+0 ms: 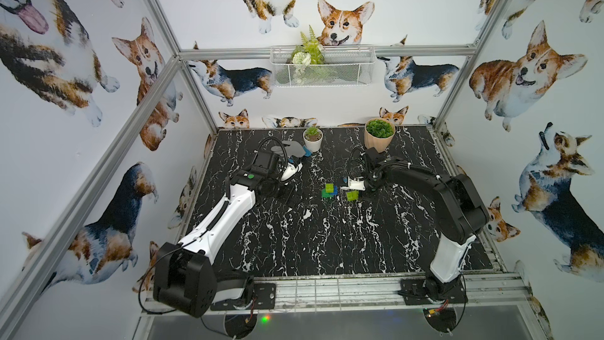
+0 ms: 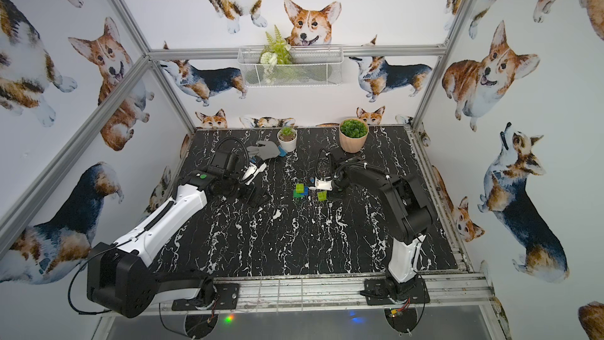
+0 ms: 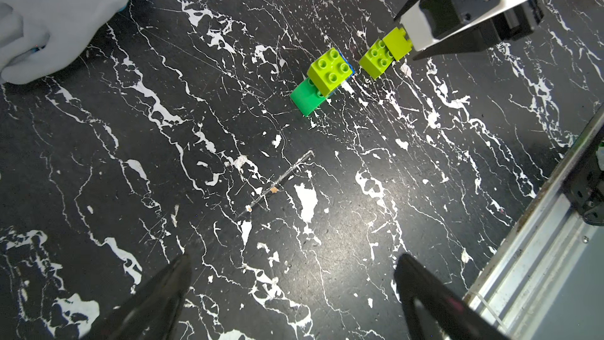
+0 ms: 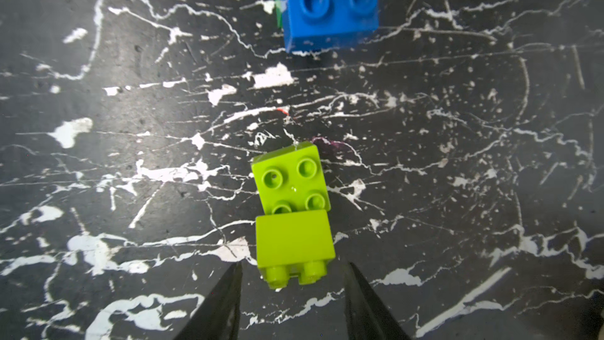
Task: Assemble the letter s with lego
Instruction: Pick up the lego brick from the center of the board.
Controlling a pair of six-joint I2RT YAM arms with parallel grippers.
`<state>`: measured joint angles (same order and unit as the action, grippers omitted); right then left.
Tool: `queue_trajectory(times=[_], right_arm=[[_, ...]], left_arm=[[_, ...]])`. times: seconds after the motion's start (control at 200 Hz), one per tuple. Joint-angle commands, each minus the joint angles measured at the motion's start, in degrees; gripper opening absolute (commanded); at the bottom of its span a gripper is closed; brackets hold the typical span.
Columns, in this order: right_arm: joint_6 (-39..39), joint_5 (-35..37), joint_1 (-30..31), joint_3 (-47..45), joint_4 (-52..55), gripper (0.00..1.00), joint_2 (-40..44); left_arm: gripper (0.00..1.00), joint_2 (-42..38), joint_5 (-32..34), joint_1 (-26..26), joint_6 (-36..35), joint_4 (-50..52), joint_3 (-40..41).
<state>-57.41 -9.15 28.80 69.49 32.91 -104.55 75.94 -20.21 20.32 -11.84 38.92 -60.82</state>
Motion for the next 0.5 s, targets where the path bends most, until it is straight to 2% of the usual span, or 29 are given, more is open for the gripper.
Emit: queue_trajectory(times=[0.0,0.21,0.496], right_arm=[[1.93,-1.99,-0.07,-2.25,-9.66,0.53,0.55],[3.61,-5.0,-0.72,-2.19,-10.04,0.51,0.05],[4.65,-7.55,-1.57,-1.21,-7.3,0.44,-0.75]], left_arm=[[1.0,-0.07,-0.54,0.16,-0.76,0.98,-0.43],[1.0,-0.62,-0.01,0.15,-0.95,1.41,-0.28],[1.0,-0.53,0.06,0.16,-1.0,1.6,-0.2]])
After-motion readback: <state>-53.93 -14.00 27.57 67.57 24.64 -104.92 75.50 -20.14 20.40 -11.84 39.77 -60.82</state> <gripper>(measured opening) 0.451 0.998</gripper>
